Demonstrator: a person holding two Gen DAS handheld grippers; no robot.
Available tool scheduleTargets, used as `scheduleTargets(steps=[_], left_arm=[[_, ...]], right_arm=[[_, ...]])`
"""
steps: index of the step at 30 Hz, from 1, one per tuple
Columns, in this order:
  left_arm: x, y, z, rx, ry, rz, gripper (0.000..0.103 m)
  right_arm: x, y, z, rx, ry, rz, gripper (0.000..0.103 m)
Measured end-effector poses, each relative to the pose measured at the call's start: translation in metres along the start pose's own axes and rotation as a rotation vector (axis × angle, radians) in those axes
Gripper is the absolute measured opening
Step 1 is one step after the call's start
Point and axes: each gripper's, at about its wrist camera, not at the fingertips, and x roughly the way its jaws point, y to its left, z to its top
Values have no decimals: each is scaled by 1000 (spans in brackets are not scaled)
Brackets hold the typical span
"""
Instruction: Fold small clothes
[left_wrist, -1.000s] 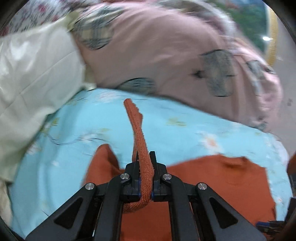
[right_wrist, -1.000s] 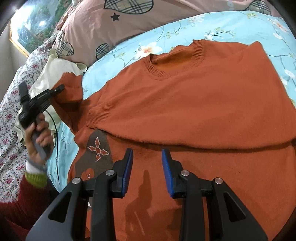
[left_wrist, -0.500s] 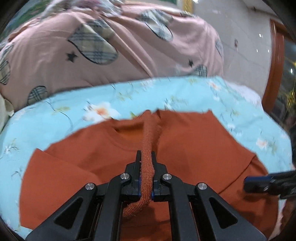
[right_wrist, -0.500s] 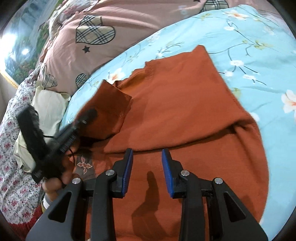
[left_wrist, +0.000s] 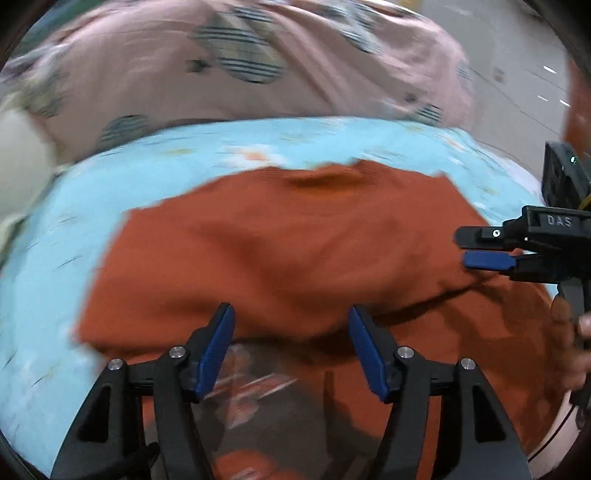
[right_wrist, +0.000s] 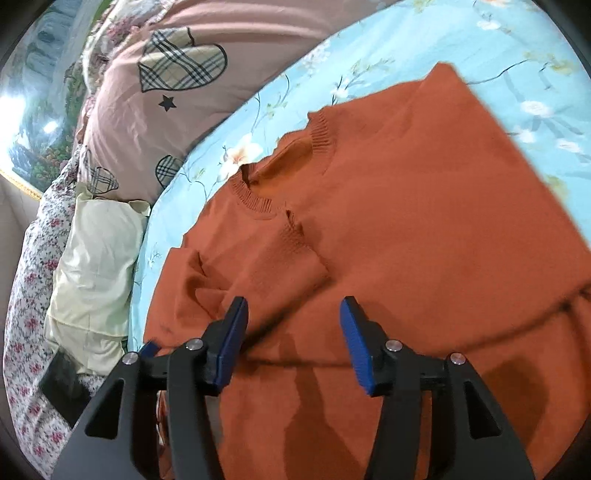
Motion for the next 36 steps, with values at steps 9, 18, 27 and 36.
scheduleTargets(steps=[9, 18, 27, 36], left_arm=[[-11, 109, -24, -266, 51, 168, 66], [33, 114, -13, -236, 128, 134, 66], [41, 124, -11, -304, 154, 144, 62], [49, 116, -1, -221, 179, 207, 36]], right_arm=[[38, 19, 10, -13, 25, -28, 7], [-96, 30, 45, -82, -404, 8, 6], [-47, -27, 23, -40, -235, -117, 6], [-92, -3, 23, -113, -435, -66, 6]])
